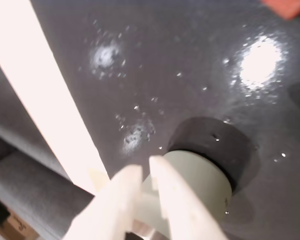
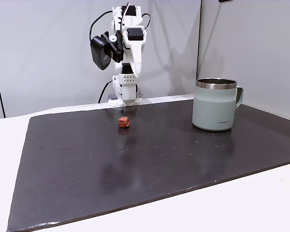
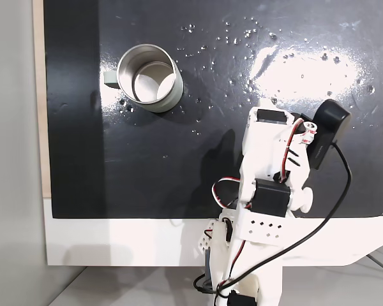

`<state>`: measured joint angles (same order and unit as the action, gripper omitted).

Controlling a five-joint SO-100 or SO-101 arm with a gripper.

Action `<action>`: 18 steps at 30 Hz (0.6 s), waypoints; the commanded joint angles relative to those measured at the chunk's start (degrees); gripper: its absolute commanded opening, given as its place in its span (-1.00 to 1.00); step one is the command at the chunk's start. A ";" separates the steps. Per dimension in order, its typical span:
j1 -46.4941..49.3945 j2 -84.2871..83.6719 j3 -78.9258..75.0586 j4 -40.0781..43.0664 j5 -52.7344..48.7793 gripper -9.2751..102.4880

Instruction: Grasp a cube and put it in the cup.

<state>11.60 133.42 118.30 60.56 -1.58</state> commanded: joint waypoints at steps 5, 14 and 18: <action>3.08 -5.98 -10.28 8.09 0.18 -0.83; 6.42 -23.38 -24.70 16.44 5.27 -0.83; 7.12 -31.46 -32.08 21.97 8.61 -0.83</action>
<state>17.75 105.47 93.25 79.28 5.10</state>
